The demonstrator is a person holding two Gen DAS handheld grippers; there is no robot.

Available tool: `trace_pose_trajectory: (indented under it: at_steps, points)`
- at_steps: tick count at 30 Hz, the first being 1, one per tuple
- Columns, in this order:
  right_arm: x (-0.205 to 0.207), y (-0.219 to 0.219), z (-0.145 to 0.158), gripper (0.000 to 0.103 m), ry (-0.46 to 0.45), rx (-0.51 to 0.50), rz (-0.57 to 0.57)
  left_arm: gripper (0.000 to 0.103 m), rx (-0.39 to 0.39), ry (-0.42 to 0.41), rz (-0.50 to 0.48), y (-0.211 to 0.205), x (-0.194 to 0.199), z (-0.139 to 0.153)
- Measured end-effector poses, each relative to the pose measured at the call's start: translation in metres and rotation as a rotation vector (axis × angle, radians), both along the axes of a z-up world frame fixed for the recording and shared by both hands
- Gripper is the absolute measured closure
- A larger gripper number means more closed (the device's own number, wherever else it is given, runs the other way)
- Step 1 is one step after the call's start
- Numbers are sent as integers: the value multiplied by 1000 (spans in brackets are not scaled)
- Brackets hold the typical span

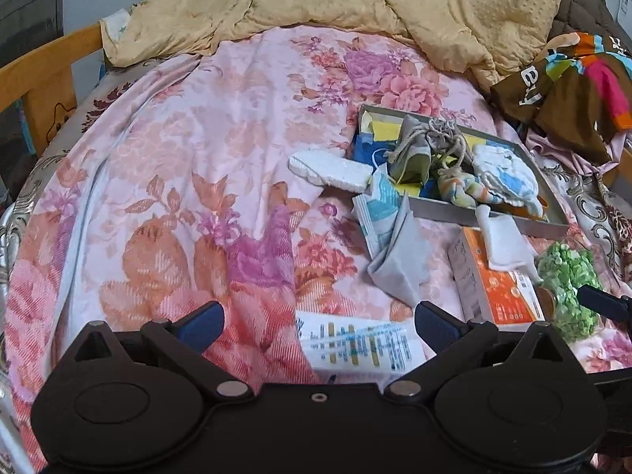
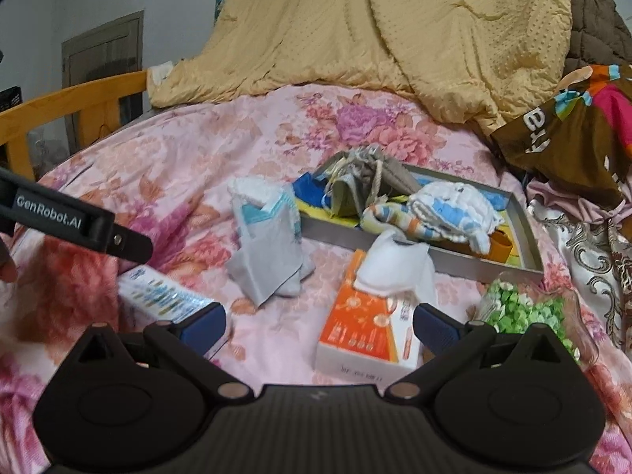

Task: Organize soft objects
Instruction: 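Move the right gripper to the white cloth on the orange box while the left approaches the grey cloth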

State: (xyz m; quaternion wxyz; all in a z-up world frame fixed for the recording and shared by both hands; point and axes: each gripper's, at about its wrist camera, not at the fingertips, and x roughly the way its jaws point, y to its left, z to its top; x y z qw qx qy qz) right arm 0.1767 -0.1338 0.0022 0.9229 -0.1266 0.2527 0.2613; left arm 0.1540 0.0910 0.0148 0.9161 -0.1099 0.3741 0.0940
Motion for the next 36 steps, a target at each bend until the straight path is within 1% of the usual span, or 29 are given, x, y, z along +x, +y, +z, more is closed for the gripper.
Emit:
trace_pose_trajectory:
  at_steps: [4,8,11,15,19,22,24,28,32,36]
  points:
    - [11,0,1,0,-34,0,-59,1,5,-32,-18,-1,9,-4]
    - [25,-6,0,0,-48,23,-144,1,36,-17,-27,-4,14,-14]
    - [38,-11,-1,0,-45,47,-201,1,53,-17,-31,-4,19,-23]
    - [59,-14,-5,0,-15,69,-233,1,40,-51,-44,-4,30,-32]
    - [75,-14,-10,0,9,79,-241,1,0,-93,-63,-5,44,-39]
    - [85,-15,-14,0,28,76,-236,1,-10,-117,-80,-7,56,-46]
    - [89,-13,-16,0,39,71,-230,1,-7,-121,-99,-10,62,-49]
    - [92,-7,-17,1,35,54,-213,1,-22,-117,-148,-12,69,-56]
    - [94,-2,-17,1,31,45,-205,1,-49,-124,-177,-10,72,-59]
    - [99,2,-20,1,46,30,-202,1,-48,-131,-198,-12,76,-63]
